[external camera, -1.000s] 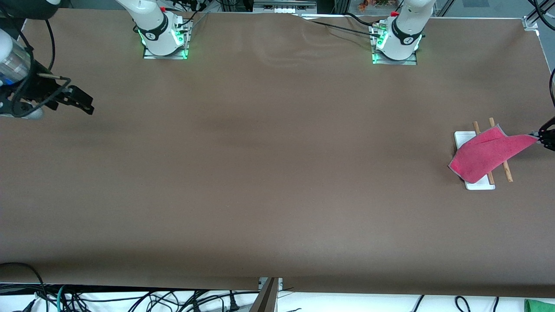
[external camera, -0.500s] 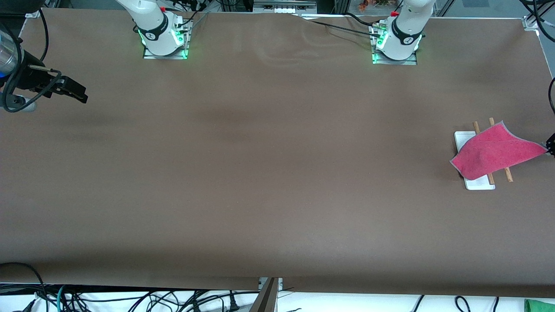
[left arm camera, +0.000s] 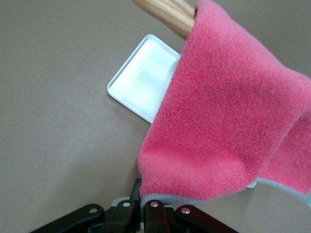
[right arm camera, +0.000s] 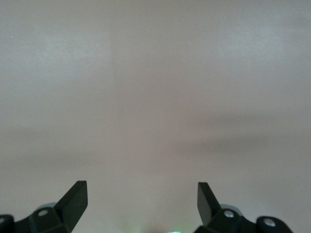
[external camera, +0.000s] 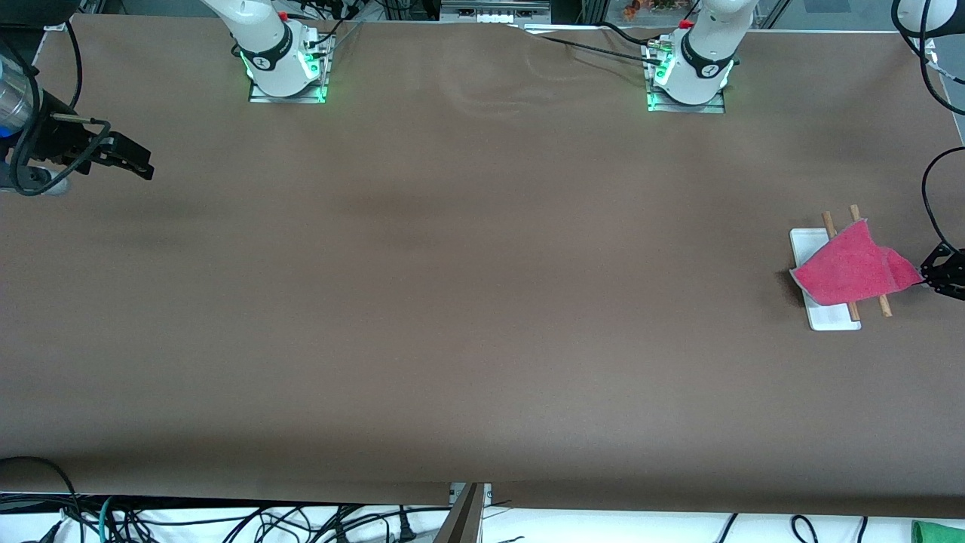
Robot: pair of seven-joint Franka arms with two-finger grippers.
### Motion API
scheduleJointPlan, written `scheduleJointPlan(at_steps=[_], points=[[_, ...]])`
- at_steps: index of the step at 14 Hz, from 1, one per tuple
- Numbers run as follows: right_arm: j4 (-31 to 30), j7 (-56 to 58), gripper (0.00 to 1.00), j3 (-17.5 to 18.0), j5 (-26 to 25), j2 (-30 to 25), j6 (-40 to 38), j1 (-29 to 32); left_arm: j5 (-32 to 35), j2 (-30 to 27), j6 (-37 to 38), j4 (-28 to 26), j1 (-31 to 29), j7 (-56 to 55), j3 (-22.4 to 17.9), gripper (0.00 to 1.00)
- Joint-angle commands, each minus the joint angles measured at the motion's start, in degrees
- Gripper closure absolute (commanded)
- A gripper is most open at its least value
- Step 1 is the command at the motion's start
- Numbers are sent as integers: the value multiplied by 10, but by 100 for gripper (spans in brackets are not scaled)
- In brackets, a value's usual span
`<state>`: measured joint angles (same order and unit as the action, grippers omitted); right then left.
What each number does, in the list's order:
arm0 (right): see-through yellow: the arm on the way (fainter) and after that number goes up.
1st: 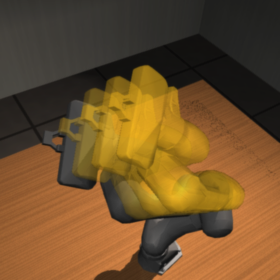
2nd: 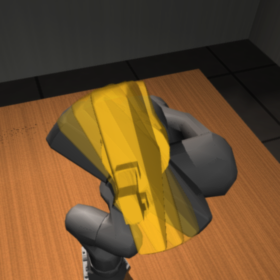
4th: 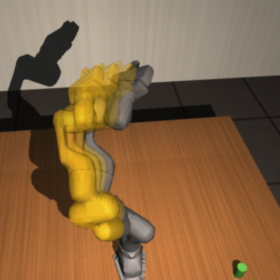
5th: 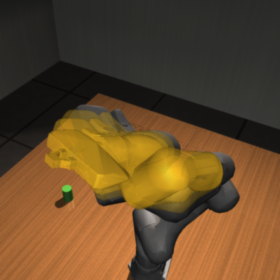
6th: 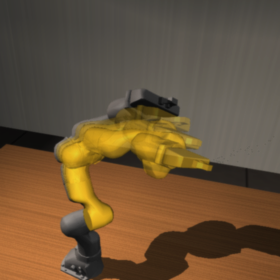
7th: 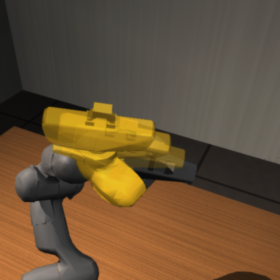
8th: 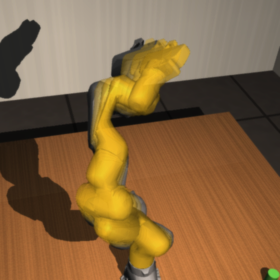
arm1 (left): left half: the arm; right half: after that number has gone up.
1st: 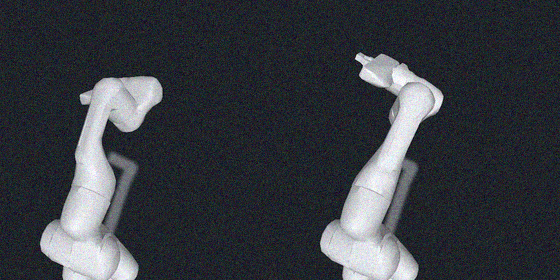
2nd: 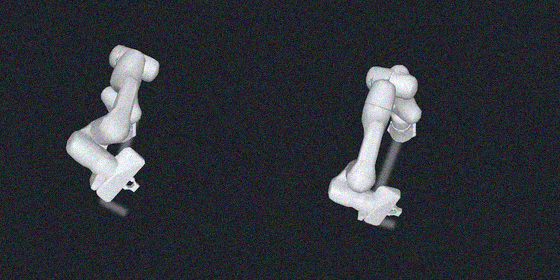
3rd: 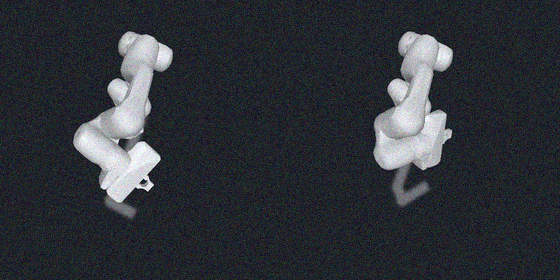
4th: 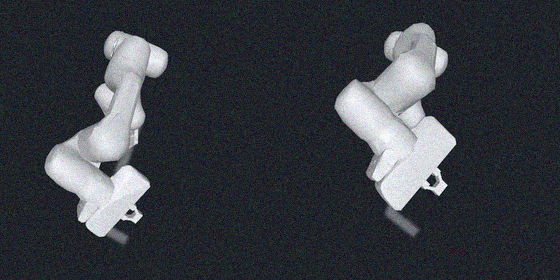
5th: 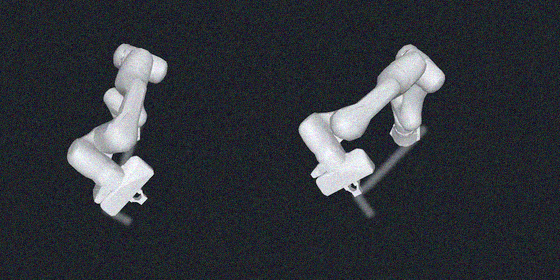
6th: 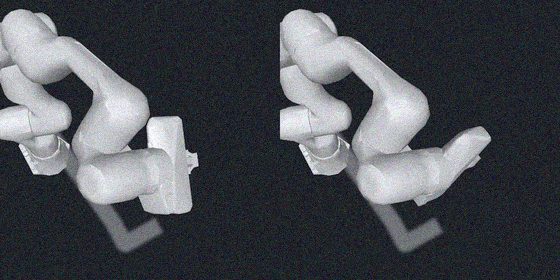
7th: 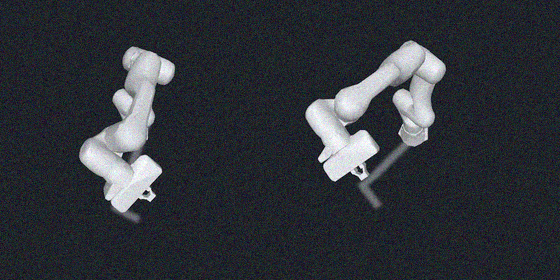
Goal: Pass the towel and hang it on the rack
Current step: 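Release the towel and withdraw the left gripper from the rack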
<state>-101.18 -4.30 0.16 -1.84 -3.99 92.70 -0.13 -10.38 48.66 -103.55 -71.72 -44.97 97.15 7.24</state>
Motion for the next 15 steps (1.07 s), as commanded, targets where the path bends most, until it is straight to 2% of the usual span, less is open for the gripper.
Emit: scheduleJointPlan(at_steps=[1, 7, 11, 15], points=[[18, 8, 0, 3, 2, 8, -8, 2, 8, -8, 13, 18, 1, 16, 6, 0], [19, 2, 0, 5, 3, 9, -9, 0, 17, -112, 63, 17, 25, -25, 15, 0], [18, 2, 0, 5, 3, 13, -5, 0, 19, -174, 97, 17, 92, -71, 16, 0], [18, 1, 0, 5, 3, 13, -5, 0, 57, -224, 139, 12, 209, -238, 15, 0]])
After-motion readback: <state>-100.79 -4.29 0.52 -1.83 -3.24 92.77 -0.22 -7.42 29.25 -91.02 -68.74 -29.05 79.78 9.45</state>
